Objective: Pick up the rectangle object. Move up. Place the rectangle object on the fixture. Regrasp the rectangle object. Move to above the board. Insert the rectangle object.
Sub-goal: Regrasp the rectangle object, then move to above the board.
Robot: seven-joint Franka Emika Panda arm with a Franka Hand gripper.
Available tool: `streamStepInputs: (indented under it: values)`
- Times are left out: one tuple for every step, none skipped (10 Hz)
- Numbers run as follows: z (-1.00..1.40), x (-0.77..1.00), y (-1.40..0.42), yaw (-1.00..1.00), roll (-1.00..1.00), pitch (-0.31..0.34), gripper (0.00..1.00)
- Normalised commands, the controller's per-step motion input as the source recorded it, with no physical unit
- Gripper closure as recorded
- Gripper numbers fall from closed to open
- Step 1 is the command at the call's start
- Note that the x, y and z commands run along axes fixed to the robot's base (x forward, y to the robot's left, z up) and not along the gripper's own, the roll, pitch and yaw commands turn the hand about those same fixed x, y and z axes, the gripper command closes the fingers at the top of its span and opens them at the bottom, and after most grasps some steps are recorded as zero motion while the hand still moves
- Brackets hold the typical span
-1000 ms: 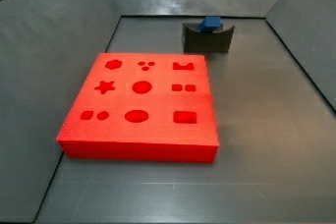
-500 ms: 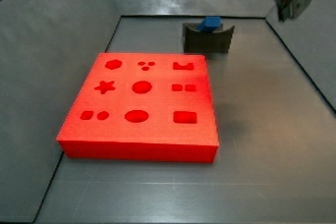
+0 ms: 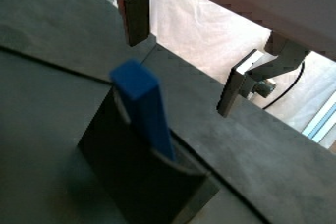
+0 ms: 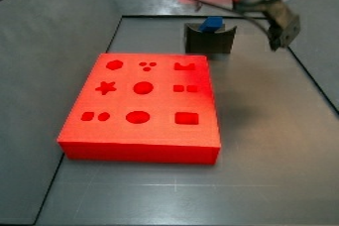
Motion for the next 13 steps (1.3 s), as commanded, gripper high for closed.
streamStepInputs:
  values:
    - [-0.94, 0.09, 0.02, -0.04, 0.07, -0.061, 0.0]
    - [-0.67, 0.08, 0.0, -0.03, 0.07, -0.025, 0.0]
    - [-0.57, 0.08, 0.0, -0.03, 0.07, -0.011, 0.0]
    - [-0.42, 0.08, -0.01, -0.02, 0.08, 0.004, 0.0]
    - [-0.23, 0.08, -0.01, 0.0, 0.08, 0.024, 0.0]
    - [0.0, 0.0, 0.0, 0.0, 0.0, 0.0, 1.0]
    - [1.0, 0.07, -0.07, 0.11, 0.02, -0.059, 1.0]
    - [1.0, 0.07, -0.07, 0.1, 0.02, -0.052, 1.0]
    - [1.0, 0.06, -0.06, 0.07, 0.01, -0.039, 1.0]
    - [1.0, 0.06, -0.06, 0.04, 0.0, -0.031, 1.0]
    - [1.0, 0.05, -0.06, 0.01, -0.02, -0.02, 1.0]
    - [1.0, 0.05, -0.06, 0.0, -0.03, -0.004, 1.0]
    - [1.0, 0.05, -0.05, -0.02, -0.04, 0.015, 1.0]
